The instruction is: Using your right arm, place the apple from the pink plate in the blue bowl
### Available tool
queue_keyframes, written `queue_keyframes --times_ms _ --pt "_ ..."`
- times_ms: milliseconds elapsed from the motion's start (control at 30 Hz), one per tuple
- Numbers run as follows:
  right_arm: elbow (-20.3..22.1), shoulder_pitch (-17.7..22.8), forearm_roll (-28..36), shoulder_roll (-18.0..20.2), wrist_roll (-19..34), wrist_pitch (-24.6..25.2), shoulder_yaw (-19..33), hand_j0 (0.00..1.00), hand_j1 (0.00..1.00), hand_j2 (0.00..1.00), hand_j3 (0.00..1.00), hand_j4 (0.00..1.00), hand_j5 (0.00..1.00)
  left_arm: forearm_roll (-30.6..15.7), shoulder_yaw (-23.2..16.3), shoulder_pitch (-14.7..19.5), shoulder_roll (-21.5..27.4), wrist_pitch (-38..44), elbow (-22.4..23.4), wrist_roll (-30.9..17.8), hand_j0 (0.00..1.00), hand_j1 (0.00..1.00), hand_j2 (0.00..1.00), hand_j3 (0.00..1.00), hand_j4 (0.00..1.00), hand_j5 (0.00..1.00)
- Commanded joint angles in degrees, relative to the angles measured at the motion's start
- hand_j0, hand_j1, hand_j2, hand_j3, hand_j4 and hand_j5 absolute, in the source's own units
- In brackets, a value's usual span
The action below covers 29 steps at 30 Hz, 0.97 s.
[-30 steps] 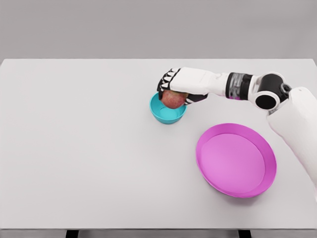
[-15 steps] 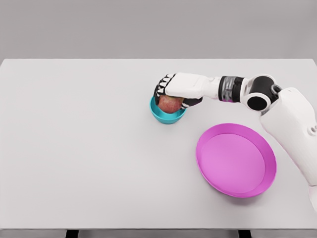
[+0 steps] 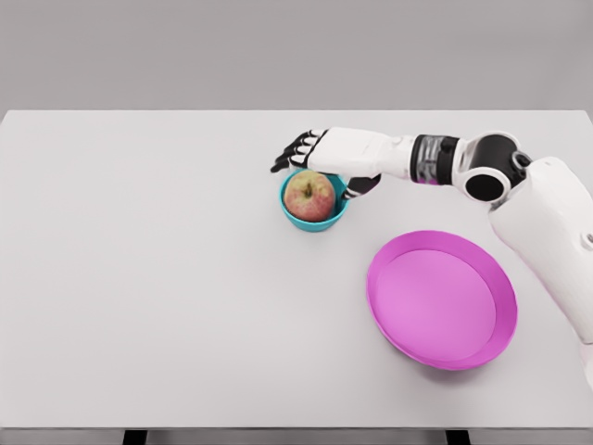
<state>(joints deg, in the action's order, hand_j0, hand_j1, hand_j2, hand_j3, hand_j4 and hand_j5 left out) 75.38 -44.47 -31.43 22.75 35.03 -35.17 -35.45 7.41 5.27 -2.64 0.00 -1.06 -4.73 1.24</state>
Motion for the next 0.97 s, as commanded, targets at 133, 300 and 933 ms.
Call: queue_keyframes --times_ms 133,300,933 --pt "8.30 2.11 1.02 9.94 -0.03 0.17 7.06 1.00 1.00 1.00 1.00 1.00 1.00 -0.03 0.00 0.00 0.00 0.00 -0.01 -0.01 1.00 1.00 1.00 1.00 1.00 1.00" --pt "8.30 9.75 5.94 16.97 -0.03 0.17 19.19 1.00 1.00 1.00 1.00 1.00 1.00 -0.03 0.00 0.00 0.00 0.00 -0.01 -0.01 1.00 1.00 1.00 1.00 1.00 1.00" --pt "7.24 20.13 6.91 10.21 -0.03 0.17 31.68 1.00 1.00 1.00 1.00 1.00 1.00 0.06 0.00 0.00 0.00 0.00 -0.01 -0.01 1.00 1.00 1.00 1.00 1.00 1.00"
